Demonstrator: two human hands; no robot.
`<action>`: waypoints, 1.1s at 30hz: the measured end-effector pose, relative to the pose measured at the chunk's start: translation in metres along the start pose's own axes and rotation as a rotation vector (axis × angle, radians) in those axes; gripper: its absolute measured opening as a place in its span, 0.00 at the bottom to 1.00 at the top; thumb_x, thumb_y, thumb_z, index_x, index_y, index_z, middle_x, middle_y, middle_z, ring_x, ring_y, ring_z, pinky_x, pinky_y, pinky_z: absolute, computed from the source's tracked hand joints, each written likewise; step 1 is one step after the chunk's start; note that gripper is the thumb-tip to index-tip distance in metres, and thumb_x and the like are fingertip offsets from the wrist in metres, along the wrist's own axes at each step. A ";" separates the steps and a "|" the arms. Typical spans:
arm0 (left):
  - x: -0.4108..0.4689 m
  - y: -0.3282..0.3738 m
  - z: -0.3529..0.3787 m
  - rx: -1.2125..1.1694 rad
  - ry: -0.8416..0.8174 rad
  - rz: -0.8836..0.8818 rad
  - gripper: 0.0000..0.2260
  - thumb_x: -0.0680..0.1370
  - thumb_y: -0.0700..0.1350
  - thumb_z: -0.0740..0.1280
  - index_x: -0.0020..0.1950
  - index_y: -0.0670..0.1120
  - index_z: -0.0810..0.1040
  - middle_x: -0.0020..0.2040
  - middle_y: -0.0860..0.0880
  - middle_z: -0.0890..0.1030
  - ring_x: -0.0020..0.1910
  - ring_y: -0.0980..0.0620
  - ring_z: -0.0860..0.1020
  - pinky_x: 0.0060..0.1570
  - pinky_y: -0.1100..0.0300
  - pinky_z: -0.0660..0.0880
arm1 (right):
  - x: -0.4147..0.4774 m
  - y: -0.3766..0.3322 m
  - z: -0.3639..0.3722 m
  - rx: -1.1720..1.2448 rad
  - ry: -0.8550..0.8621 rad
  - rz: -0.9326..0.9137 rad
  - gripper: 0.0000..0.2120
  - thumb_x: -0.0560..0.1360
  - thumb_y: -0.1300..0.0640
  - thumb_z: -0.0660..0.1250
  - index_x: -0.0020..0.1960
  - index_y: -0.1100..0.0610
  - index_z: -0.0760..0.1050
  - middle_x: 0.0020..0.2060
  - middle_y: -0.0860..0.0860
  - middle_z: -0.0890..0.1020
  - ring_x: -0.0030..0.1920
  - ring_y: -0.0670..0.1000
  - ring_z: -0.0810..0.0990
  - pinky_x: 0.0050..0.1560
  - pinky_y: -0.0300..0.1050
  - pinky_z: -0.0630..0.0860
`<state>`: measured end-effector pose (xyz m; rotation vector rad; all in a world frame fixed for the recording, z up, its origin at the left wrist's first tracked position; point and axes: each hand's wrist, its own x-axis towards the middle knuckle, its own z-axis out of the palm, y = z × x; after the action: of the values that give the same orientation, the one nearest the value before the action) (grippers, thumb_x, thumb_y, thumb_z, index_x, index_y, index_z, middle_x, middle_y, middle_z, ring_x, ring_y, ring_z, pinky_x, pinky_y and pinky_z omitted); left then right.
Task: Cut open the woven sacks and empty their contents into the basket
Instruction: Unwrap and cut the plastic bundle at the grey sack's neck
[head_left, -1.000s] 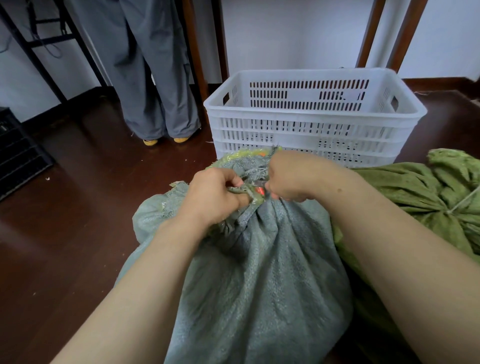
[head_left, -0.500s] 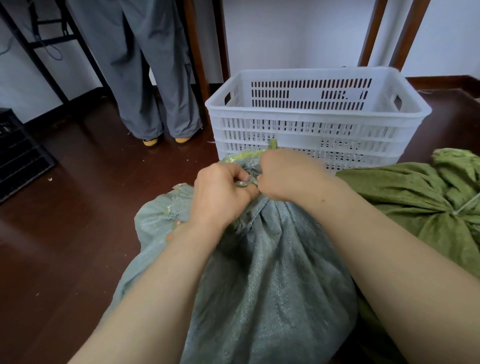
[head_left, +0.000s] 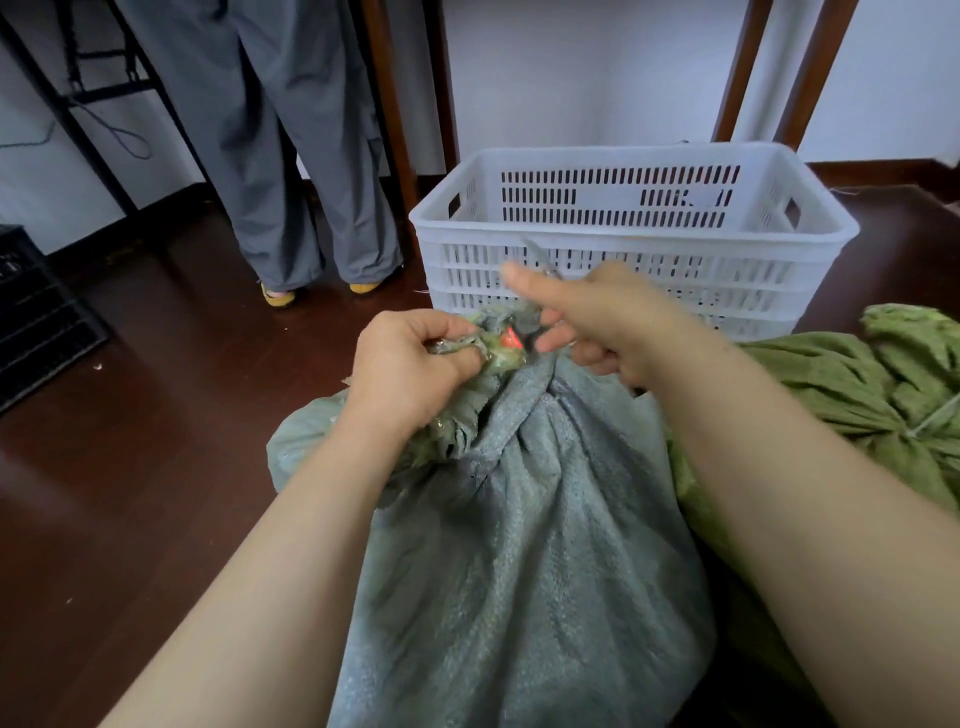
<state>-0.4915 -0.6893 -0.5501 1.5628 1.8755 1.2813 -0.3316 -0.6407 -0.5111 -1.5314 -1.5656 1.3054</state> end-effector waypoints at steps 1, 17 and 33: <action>-0.002 0.005 0.002 0.007 -0.016 0.039 0.07 0.69 0.39 0.76 0.44 0.48 0.85 0.40 0.48 0.84 0.36 0.54 0.77 0.49 0.53 0.79 | 0.002 0.003 0.006 0.012 0.009 0.018 0.35 0.67 0.38 0.73 0.60 0.64 0.71 0.42 0.57 0.83 0.18 0.42 0.63 0.18 0.31 0.60; -0.026 0.030 0.011 0.072 -0.518 0.077 0.09 0.75 0.46 0.71 0.52 0.43 0.84 0.43 0.48 0.83 0.41 0.54 0.79 0.44 0.62 0.77 | 0.028 0.056 0.007 0.573 0.089 -0.082 0.07 0.75 0.67 0.65 0.39 0.60 0.72 0.20 0.46 0.72 0.16 0.41 0.64 0.16 0.34 0.60; -0.006 -0.039 0.006 0.187 -0.451 -0.489 0.45 0.70 0.56 0.73 0.78 0.45 0.53 0.74 0.43 0.63 0.72 0.45 0.62 0.67 0.55 0.63 | 0.022 0.050 -0.026 0.455 -0.063 -0.079 0.04 0.74 0.65 0.65 0.42 0.58 0.73 0.22 0.47 0.72 0.16 0.43 0.61 0.17 0.32 0.56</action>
<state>-0.5078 -0.6909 -0.5868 1.2270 1.9382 0.5076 -0.2928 -0.6206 -0.5521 -1.1432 -1.2385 1.5466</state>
